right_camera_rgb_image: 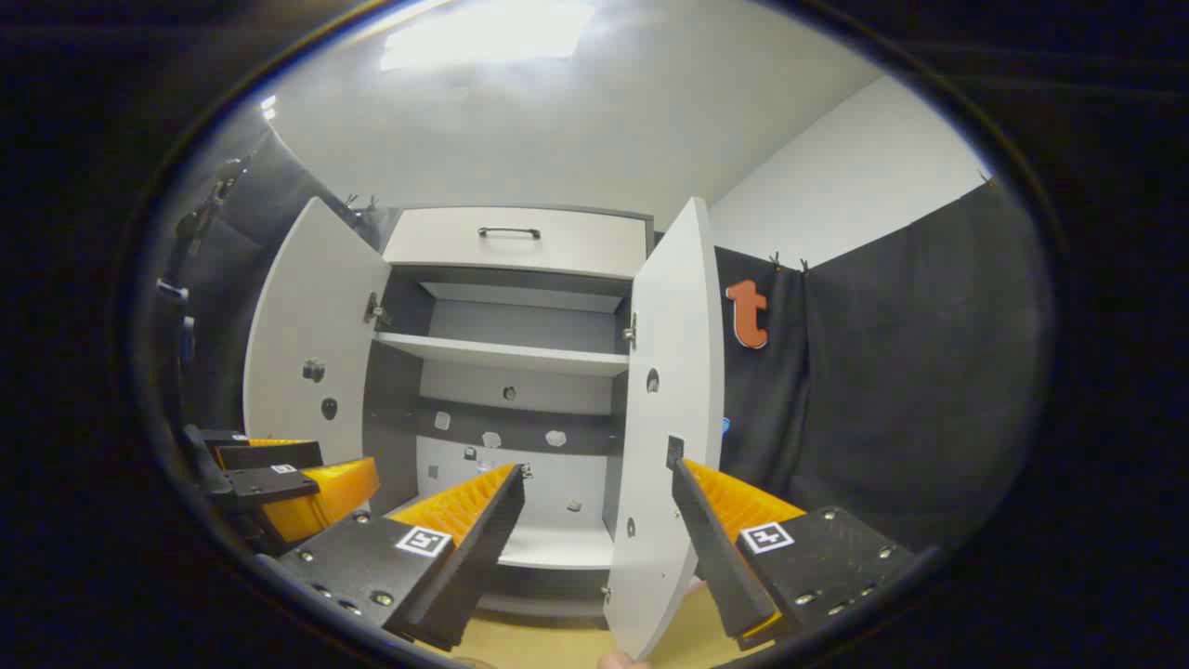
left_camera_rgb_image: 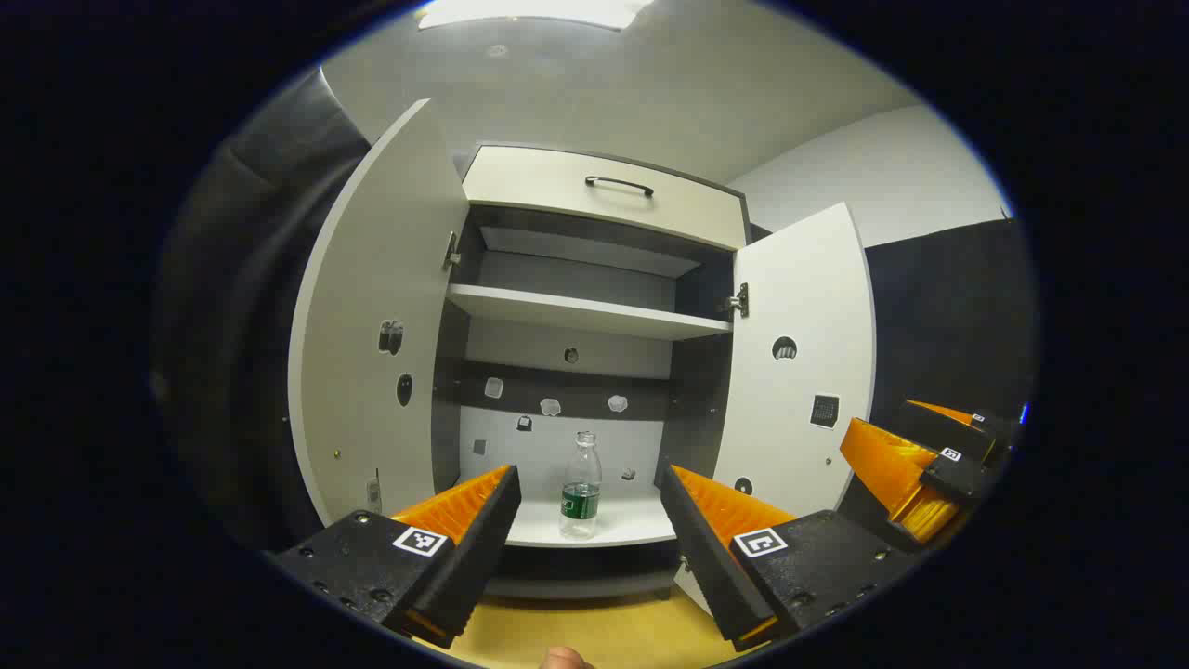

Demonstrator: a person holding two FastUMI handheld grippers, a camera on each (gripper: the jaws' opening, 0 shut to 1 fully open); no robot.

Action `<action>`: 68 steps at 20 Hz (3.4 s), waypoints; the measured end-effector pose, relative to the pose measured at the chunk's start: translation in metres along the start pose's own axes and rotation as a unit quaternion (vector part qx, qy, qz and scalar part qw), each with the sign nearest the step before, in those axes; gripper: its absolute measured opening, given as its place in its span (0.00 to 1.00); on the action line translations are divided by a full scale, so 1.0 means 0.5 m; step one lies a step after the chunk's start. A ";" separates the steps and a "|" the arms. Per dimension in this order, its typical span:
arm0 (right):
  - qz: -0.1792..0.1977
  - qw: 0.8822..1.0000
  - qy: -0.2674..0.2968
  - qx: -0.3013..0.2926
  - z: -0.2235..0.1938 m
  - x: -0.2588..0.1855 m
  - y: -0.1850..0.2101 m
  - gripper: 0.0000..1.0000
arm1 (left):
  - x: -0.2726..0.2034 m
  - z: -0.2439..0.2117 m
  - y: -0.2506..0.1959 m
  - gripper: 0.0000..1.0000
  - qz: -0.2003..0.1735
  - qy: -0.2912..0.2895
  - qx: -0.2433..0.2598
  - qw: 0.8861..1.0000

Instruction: Grasp the bottle in the cabinet with the left hand and place it on the coaster, then close the right door with the right hand and the left door with the left hand.

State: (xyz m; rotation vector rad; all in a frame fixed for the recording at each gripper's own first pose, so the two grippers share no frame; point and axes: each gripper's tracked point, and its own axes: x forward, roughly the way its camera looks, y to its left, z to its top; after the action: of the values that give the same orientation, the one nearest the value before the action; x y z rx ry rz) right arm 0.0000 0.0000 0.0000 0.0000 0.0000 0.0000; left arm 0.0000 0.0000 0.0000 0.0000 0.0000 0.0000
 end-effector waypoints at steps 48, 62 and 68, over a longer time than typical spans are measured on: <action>-0.217 0.976 0.019 -0.017 -0.037 0.063 -0.225 0.97 | 0.587 -0.333 0.069 0.96 0.011 0.126 0.015 0.992; -0.159 0.987 0.024 -0.014 -0.051 0.062 -0.241 0.98 | 0.479 -0.265 0.042 0.79 -0.001 0.104 0.006 0.995; -0.108 0.994 0.019 -0.001 -0.036 0.023 -0.241 0.97 | 0.326 -0.239 0.006 0.79 -0.026 0.082 0.005 0.996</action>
State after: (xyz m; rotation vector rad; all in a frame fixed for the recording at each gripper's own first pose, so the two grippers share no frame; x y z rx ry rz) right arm 0.0113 -0.1203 -0.0180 -0.0018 0.0375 -0.2155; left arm 0.1631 0.0032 -0.1197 0.0091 0.1638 -0.0527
